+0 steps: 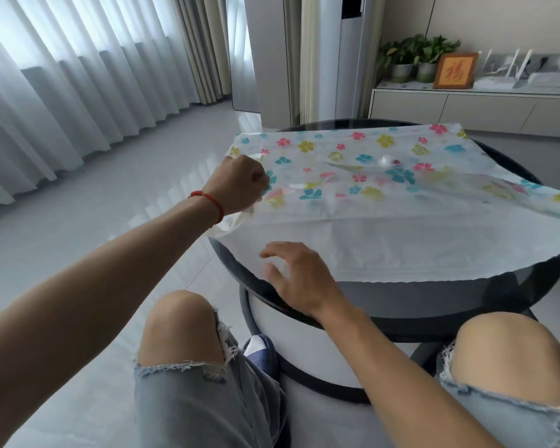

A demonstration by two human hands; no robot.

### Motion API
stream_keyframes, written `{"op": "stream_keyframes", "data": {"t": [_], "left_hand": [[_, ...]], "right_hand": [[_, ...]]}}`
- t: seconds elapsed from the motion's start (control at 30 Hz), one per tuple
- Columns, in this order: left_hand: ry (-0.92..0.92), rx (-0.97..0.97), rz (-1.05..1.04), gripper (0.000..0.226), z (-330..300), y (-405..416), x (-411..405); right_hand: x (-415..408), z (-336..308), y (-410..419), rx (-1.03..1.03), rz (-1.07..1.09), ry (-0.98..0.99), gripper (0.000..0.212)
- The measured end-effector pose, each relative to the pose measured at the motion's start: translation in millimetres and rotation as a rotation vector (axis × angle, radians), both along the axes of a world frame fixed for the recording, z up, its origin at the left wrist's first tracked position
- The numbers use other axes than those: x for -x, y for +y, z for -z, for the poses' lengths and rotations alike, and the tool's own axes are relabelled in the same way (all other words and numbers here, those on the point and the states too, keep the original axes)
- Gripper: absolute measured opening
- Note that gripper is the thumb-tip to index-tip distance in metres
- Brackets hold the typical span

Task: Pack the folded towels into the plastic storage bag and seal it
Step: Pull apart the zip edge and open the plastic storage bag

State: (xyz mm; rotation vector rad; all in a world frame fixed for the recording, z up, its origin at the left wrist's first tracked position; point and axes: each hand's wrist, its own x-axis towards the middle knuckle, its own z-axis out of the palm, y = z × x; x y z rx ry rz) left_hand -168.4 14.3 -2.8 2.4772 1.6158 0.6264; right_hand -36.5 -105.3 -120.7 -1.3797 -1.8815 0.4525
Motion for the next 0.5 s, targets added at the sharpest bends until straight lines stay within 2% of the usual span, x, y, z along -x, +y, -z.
{"op": "stream_keyframes", "data": {"t": [0.07,0.1,0.17,0.2,0.23,0.27,0.33,0.43,0.5], "left_hand": [[0.075,-0.083,0.004,0.024,1.5,-0.7,0.9],[0.104,-0.113,-0.004,0.02,1.4,-2.0,1.4],[0.168,-0.137,-0.021,0.016,0.9,-7.0,2.5],[0.225,-0.149,-0.027,0.017,0.8,-10.7,2.8],[0.296,-0.168,-0.028,0.018,1.2,-15.3,1.5],[0.362,-0.196,-0.015,0.02,2.3,-21.2,-2.4],[0.422,-0.232,0.08,0.035,7.0,-33.9,-22.7],[0.452,-0.196,0.249,0.057,13.8,-49.8,-83.1],[0.515,-0.255,0.264,0.054,13.0,-50.4,-122.6]], "right_hand": [[-35.3,-13.5,-2.1,0.089,0.243,0.311,0.027],[-56.1,-22.7,-2.4,0.159,0.365,0.56,0.031],[-97.5,-40.4,-1.7,0.273,0.466,1.146,0.036],[-117.0,-47.2,-0.8,0.296,0.482,1.357,0.041],[-133.8,-52.6,0.3,0.299,0.504,1.487,0.047],[-146.4,-55.9,0.8,0.287,0.517,1.565,0.045],[-159.6,-61.5,1.6,0.25,0.508,1.581,0.025],[-166.9,-67.4,3.2,0.211,0.476,1.483,0.023],[-174.2,-65.9,0.4,0.179,0.419,1.389,0.023]]}}
